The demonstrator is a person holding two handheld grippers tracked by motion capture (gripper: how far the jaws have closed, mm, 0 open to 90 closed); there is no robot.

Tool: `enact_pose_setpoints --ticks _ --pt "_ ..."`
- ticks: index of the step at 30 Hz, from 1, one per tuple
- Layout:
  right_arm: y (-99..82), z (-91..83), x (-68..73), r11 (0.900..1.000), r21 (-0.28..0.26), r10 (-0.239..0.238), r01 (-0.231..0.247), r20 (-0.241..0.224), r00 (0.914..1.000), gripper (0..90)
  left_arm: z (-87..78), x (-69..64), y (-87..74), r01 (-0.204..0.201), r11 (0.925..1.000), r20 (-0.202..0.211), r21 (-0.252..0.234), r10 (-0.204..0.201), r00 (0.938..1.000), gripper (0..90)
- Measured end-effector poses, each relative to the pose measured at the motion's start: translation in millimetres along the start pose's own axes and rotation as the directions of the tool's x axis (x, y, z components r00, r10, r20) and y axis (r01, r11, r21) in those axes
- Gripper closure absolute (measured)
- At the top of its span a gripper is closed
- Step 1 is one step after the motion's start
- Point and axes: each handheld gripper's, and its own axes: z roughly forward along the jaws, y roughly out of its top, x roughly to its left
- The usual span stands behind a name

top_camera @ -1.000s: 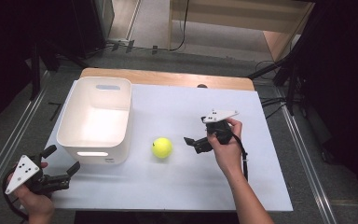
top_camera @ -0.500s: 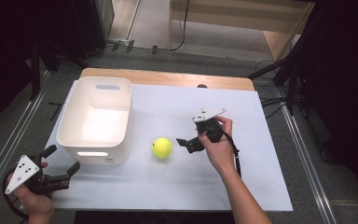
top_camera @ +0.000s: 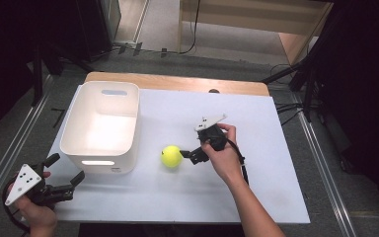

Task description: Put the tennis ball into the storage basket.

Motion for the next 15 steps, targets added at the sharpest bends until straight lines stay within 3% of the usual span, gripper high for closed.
enact_pose_setpoints --ticks 15 --pt "7.0 13.2 4.9 0.9988 0.046 -0.018 0.019 -0.015 0.9997 0.0 -0.1 0.8 -0.1 0.002 1.0000 0.003 -0.004 -0.001 1.0000 0.0"
